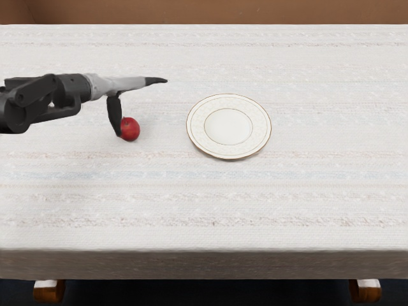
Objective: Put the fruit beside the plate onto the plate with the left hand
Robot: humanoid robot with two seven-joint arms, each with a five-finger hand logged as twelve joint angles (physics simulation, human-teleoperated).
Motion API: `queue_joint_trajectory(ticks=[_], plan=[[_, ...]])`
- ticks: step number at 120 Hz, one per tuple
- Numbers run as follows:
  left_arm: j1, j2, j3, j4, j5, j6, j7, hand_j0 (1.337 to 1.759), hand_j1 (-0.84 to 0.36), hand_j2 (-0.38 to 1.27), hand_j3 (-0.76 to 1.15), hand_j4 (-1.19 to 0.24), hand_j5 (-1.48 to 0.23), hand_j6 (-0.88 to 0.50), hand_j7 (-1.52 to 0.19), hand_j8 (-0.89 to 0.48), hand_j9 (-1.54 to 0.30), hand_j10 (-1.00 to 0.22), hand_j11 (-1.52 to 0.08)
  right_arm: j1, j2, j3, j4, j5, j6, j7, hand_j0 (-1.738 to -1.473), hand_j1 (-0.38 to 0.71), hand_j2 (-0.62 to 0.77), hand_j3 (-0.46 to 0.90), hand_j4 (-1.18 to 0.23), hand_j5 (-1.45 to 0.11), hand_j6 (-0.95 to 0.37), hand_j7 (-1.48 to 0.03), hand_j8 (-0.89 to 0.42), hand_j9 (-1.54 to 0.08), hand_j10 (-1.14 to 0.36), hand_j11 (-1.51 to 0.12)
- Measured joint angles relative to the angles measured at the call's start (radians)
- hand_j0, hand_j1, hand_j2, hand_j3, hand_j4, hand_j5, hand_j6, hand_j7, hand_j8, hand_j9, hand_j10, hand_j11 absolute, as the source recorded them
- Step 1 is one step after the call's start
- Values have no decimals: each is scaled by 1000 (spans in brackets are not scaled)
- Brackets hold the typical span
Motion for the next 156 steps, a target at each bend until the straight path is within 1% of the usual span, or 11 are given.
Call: queue_joint_trajectory(ticks=[9,21,33,49,64,76,91,99,119,156], plan=[[12,0,35,16,4,43,12,1658,348,2,0,-6,-3,-7,-3,-6,-3,-5,-3,0,0,0,0,0,0,0,-1658,-349,0,0,-1,0,-1,0,-1,0,0,0],[15,-2,55,30,-1,95,28,1658,348,3,0,-7,-4,-8,-4,-7,-4,-5,-3,0,0,0,0,0,0,0,-1658,-349,0,0,0,0,-1,0,0,0,0,0],[18,-40,61,33,-6,115,46,1658,348,3,0,-7,-4,-8,-4,-7,-4,-6,-4,0,0,0,0,0,0,0,-1658,-349,0,0,0,0,-1,0,0,0,0,0],[17,-47,65,25,-10,122,52,1658,347,2,0,-7,-4,-8,-4,-7,-4,-5,-4,0,0,0,0,0,0,0,-1658,-349,0,0,0,0,-1,0,0,0,0,0],[53,-47,73,29,-10,125,55,1658,347,2,0,-6,-4,-7,-4,-7,-4,-5,-4,0,0,0,0,0,0,0,-1658,-349,0,0,0,0,-1,0,0,0,0,0],[100,-112,79,84,-11,137,56,1658,346,3,0,-8,-6,-9,-6,-8,-6,-7,-5,0,0,0,0,0,0,0,-1658,-349,0,0,0,0,0,0,0,0,0,0],[107,-137,79,145,-26,151,57,1658,342,4,0,-12,-12,-13,-12,-12,-12,-11,-12,0,0,0,0,0,0,0,-1658,-349,0,0,0,0,-1,0,0,0,0,0],[113,-148,80,167,-37,159,57,1658,336,4,0,-18,-20,-19,-20,-18,-20,-17,-19,0,0,0,0,0,0,0,-1658,-349,0,0,0,0,-1,0,0,0,0,0],[119,-151,97,188,-47,172,57,1658,237,29,0,-112,-144,-113,-144,-112,-144,-110,-145,0,0,0,0,0,0,0,-1658,-349,0,0,0,0,-1,0,0,0,0,0],[127,-160,139,202,-48,170,58,1658,-59,72,0,-348,-449,-349,-449,-348,-449,-347,-449,0,0,0,0,0,0,0,-1658,-349,0,0,0,0,-1,0,0,0,0,0]])
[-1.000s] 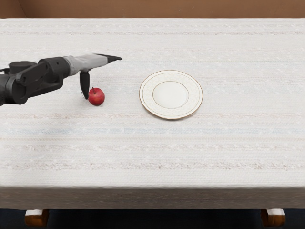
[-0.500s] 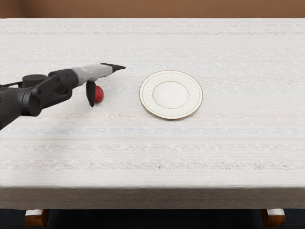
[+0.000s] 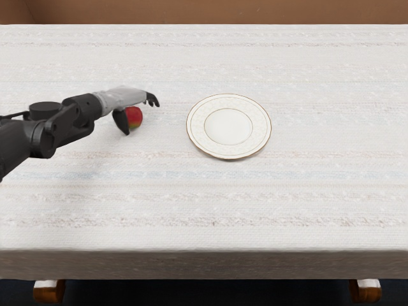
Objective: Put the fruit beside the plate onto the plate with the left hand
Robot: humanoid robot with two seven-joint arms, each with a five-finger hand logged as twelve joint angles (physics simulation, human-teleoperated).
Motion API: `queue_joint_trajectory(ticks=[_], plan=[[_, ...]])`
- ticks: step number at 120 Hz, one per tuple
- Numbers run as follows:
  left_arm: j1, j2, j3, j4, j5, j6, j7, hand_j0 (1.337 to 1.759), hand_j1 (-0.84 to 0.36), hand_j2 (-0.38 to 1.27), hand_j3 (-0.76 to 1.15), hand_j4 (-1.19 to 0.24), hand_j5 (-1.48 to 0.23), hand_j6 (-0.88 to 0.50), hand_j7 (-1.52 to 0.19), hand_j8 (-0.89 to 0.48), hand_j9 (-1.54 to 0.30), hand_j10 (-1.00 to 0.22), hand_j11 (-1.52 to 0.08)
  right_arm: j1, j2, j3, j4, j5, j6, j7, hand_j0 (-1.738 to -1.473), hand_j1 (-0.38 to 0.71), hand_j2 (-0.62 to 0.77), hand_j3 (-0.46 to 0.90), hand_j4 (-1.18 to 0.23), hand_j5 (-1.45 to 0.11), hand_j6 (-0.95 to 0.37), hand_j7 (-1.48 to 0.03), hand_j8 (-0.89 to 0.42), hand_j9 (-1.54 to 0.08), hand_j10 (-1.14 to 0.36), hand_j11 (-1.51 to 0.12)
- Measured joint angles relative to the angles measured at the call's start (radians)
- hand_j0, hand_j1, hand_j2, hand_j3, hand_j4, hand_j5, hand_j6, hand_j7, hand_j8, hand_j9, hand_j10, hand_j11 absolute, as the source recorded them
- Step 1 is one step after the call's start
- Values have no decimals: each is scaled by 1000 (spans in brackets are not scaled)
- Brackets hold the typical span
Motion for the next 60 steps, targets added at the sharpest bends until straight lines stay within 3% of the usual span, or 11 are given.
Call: queue_joint_trajectory(ticks=[20,34,60], plan=[[-1,0,19,7,0,-3,0,1658,-182,94,0,-453,-581,-453,-581,-450,-581,-401,-583,0,0,0,0,0,0,0,-1658,-349,0,0,0,0,-1,0,0,0,0,0],[0,0,30,10,-1,-4,0,1656,-199,109,0,-514,-654,-514,-653,-417,-661,-357,-669,0,0,0,0,0,0,0,-1658,-349,0,0,0,0,-1,0,0,0,0,0],[0,-7,50,12,-2,-2,1,1668,-206,101,33,-638,-757,-479,-773,-364,-797,-323,-814,0,0,0,0,0,0,0,-1658,-349,0,0,0,0,-1,0,0,0,0,0]])
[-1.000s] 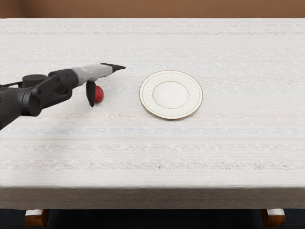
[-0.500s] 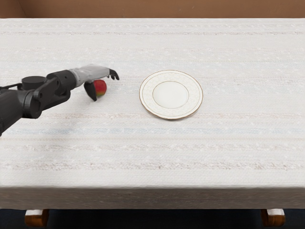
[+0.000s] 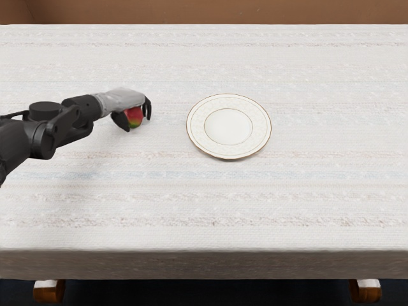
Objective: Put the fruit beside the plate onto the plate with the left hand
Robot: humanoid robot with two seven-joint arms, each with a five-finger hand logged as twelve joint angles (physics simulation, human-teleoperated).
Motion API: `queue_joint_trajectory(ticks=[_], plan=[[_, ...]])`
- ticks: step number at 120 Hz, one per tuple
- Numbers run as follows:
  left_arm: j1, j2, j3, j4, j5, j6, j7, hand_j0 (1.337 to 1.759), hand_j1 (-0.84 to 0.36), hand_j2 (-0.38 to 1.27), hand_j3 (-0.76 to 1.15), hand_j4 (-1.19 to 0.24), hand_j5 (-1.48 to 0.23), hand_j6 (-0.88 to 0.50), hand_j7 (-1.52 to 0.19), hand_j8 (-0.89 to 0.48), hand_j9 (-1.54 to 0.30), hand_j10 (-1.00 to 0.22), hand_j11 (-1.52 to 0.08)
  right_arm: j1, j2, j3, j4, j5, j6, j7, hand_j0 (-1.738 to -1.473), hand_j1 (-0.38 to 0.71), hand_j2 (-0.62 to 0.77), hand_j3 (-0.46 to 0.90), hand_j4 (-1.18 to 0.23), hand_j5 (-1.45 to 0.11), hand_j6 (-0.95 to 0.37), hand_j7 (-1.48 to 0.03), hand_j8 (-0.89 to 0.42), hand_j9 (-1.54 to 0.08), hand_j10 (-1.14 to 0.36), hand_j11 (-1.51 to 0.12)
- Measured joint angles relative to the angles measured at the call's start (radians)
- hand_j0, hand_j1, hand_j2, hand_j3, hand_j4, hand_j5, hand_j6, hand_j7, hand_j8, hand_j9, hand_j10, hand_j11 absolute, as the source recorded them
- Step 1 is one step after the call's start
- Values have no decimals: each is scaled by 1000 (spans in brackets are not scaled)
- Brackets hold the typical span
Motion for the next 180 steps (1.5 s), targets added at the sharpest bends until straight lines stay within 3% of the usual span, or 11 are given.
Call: queue_joint_trajectory(ticks=[8,25,44,60,64,72,86,105,123,156,180], plan=[[-2,0,2,0,-6,0,-1,1666,-195,170,-106,-655,-789,-511,-800,-388,-822,-354,-836,0,0,0,0,0,0,0,-1658,-349,0,0,0,0,-1,0,0,0,0,0],[-35,0,0,-5,-24,-2,-8,1655,-195,143,-53,-669,-837,-499,-842,-385,-860,-359,-879,0,0,0,0,0,0,0,-1658,-349,0,0,0,0,0,0,0,0,0,0],[-112,0,-2,-30,-68,-7,-20,1655,-224,284,-24,-676,-864,-505,-861,-391,-870,-384,-898,0,0,0,0,0,0,0,-1658,-349,0,0,0,0,0,0,0,0,0,0],[-235,0,-1,-117,-117,-11,-41,1655,-235,340,-13,-671,-885,-490,-884,-379,-874,-384,-903,0,0,0,0,0,0,0,-1658,-349,0,0,0,0,0,0,0,0,0,0],[-257,2,-4,-151,-130,-10,-46,1654,-247,289,-11,-676,-879,-477,-882,-371,-873,-362,-905,0,0,0,0,0,0,0,-1658,-349,0,0,0,0,0,0,0,0,0,0],[-275,4,-25,-211,-144,-23,-57,1655,-256,355,-8,-669,-892,-477,-891,-364,-874,-366,-905,0,0,0,0,0,0,0,-1658,-349,0,0,0,0,-1,0,0,0,0,0],[-305,5,-87,-295,-155,-64,-66,1654,-231,299,-5,-666,-899,-489,-893,-375,-874,-377,-905,0,0,0,0,0,0,0,-1658,-349,0,0,0,0,0,0,0,0,0,0],[-292,-35,-113,-339,-158,-80,-68,1655,-222,334,-2,-663,-907,-494,-897,-405,-882,-442,-906,0,0,0,0,0,0,0,-1658,-349,0,0,0,0,-1,0,0,0,0,0],[-279,-82,-119,-336,-160,-83,-63,1655,-232,336,-1,-667,-904,-490,-898,-402,-886,-440,-910,0,0,0,0,0,0,0,-1658,-349,0,0,-1,0,-1,0,0,0,0,0],[-205,-83,-114,-190,-159,-97,-54,1654,-264,382,0,-662,-918,-461,-914,-375,-899,-422,-911,0,0,0,0,0,0,0,-1658,-349,0,0,0,0,-1,0,0,0,0,0],[-199,-83,-117,-158,-161,-99,-54,1654,-263,373,0,-669,-908,-466,-909,-380,-901,-422,-912,0,0,0,0,0,0,0,-1658,-349,0,0,0,0,-1,0,0,0,0,0]])
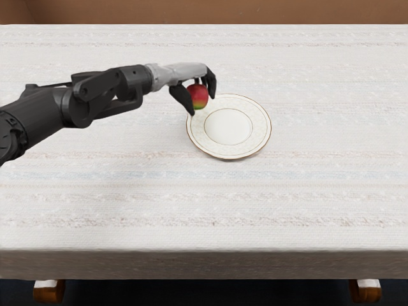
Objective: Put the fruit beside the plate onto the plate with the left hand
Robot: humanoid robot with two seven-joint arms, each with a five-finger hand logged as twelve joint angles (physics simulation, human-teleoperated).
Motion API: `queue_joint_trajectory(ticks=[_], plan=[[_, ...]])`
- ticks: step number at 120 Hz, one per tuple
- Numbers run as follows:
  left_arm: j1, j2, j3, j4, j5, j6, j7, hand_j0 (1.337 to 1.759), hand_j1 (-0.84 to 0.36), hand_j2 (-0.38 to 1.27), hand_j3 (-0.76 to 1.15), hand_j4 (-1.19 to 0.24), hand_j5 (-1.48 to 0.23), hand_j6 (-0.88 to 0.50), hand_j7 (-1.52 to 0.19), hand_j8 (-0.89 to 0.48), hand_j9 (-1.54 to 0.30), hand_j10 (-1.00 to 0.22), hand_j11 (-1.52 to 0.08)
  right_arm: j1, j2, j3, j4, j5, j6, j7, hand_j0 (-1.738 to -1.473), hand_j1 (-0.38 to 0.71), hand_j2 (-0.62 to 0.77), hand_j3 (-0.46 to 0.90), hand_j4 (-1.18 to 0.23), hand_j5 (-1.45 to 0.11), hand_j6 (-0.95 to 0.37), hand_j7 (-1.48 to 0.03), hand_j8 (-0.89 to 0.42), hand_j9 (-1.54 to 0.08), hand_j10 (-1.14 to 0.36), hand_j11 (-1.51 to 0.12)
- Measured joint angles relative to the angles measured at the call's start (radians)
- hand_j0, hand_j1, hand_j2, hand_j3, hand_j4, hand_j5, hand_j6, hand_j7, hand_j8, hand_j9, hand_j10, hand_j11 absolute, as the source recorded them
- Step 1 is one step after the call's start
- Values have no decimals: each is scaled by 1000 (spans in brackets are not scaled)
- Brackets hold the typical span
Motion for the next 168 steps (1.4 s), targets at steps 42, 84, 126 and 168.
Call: queue_joint_trajectory(ticks=[42,84,126,168], plan=[[2,0,-1,2,-9,-1,-7,1654,-265,381,0,-670,-902,-464,-908,-375,-902,-419,-912,0,0,0,0,0,0,0,-1658,-349,0,0,0,0,-1,0,0,0,0,0],[29,0,-22,2,-27,3,-12,1655,-246,344,0,-647,-857,-493,-866,-404,-861,-442,-868,0,0,0,0,0,0,0,-1658,-349,0,0,0,0,-1,0,0,0,0,0],[53,0,-53,-23,-34,9,-16,1657,-217,241,0,-540,-703,-505,-705,-446,-705,-459,-708,0,0,0,0,0,0,0,-1658,-349,0,0,0,0,-1,0,0,0,0,0],[79,0,-148,-22,-74,38,-12,1658,166,63,0,-170,-218,-164,-218,-153,-218,-159,-218,0,0,0,0,0,0,0,-1658,-349,0,0,0,0,-1,0,0,0,0,0]])
